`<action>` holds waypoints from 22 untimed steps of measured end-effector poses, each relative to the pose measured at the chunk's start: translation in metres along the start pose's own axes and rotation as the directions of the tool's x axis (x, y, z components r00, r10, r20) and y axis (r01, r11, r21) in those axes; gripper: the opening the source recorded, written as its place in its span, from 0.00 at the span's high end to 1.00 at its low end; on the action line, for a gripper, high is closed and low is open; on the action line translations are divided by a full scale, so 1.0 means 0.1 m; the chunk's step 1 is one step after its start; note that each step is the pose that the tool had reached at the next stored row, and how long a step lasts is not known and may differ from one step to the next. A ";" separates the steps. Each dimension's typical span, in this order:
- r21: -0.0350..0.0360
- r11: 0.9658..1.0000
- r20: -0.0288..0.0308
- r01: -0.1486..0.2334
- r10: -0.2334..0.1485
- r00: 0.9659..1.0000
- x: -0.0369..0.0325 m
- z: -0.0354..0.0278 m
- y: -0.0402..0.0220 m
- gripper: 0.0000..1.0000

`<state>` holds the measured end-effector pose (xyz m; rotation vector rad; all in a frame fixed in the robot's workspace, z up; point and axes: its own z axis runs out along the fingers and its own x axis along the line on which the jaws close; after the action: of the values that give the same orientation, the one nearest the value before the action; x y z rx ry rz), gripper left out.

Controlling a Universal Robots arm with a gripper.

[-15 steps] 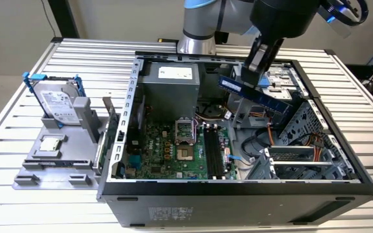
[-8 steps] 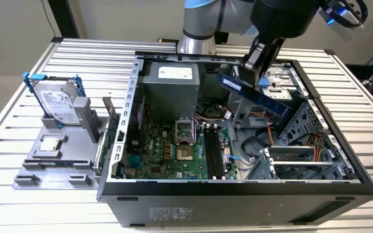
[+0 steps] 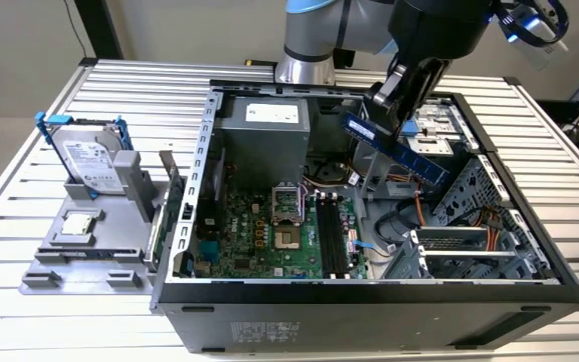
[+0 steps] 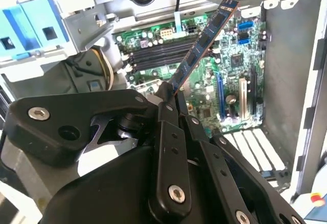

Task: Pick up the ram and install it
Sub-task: 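Insert the ram into the slot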

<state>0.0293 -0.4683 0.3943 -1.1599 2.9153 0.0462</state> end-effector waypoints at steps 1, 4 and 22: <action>0.000 1.000 0.000 -0.014 0.014 1.000 0.000 0.000 0.000 1.00; 0.001 0.998 0.002 -0.060 0.060 0.998 0.000 0.000 0.000 1.00; 0.003 0.938 0.010 -0.345 0.345 0.938 0.000 0.001 0.000 1.00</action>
<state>0.0293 -0.4684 0.3942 -0.6292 3.0686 0.0445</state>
